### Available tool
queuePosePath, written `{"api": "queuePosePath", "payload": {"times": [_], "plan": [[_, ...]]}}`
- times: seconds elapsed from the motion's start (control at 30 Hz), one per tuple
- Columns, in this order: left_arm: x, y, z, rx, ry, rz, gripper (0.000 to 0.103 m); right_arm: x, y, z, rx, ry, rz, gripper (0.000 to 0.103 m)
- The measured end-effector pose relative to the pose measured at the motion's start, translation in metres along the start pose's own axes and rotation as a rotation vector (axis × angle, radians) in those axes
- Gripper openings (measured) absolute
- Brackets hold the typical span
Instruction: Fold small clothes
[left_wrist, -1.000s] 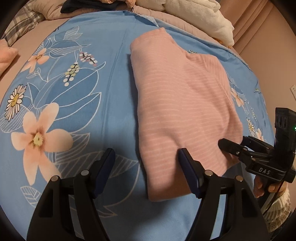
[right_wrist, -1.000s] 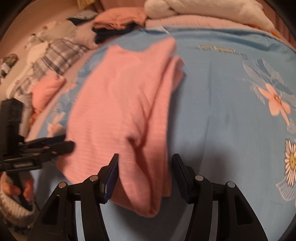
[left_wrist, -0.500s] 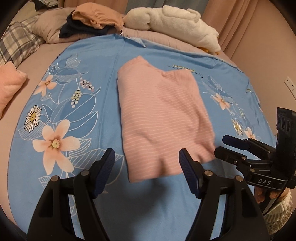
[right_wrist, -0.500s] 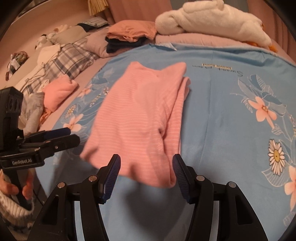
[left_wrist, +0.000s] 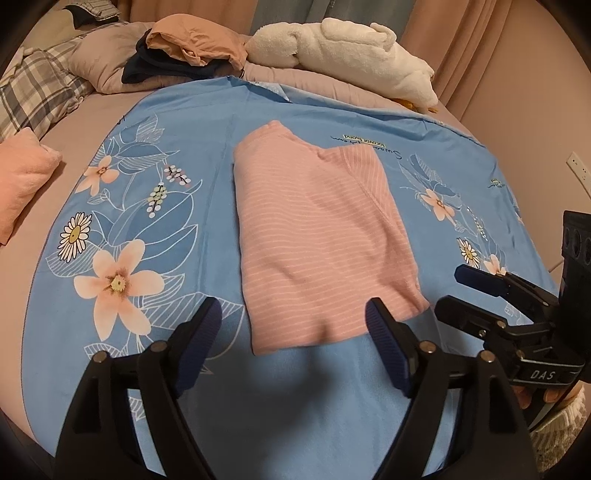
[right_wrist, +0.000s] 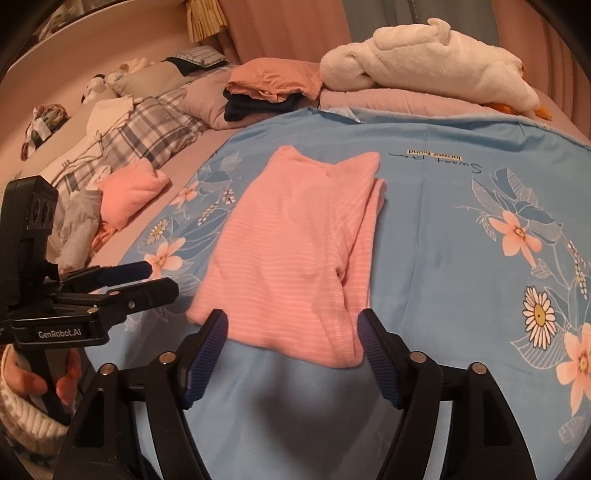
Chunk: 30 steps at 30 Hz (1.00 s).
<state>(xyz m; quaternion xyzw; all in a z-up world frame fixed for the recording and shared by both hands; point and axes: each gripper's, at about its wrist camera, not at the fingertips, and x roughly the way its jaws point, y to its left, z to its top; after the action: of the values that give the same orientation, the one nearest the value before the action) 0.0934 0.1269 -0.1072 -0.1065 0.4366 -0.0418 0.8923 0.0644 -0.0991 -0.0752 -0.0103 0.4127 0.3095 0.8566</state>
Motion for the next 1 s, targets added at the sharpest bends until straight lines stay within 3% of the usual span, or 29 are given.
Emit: {"api": "queuePosePath", "payload": {"times": [0.07, 0.13, 0.23, 0.5, 1.0], "plan": [[-0.001, 0.0, 0.0, -0.003, -0.007, 0.003, 0.098, -0.001, -0.001, -0.001, 0.004, -0.003, -0.007, 0.083], [-0.001, 0.001, 0.001, -0.009, -0.012, -0.004, 0.102, -0.001, -0.001, -0.001, 0.007, -0.005, -0.009, 0.083], [0.0, 0.003, 0.002, -0.016, -0.009, -0.015, 0.102, -0.002, -0.002, -0.001, 0.004, -0.006, -0.018, 0.085], [0.003, 0.004, 0.002, -0.019, -0.002, -0.003, 0.103, -0.002, 0.0, -0.001, -0.016, -0.014, -0.028, 0.102], [-0.002, 0.013, 0.008, -0.046, -0.047, 0.032, 0.103, -0.003, -0.005, 0.003, -0.016, -0.031, -0.069, 0.102]]}}
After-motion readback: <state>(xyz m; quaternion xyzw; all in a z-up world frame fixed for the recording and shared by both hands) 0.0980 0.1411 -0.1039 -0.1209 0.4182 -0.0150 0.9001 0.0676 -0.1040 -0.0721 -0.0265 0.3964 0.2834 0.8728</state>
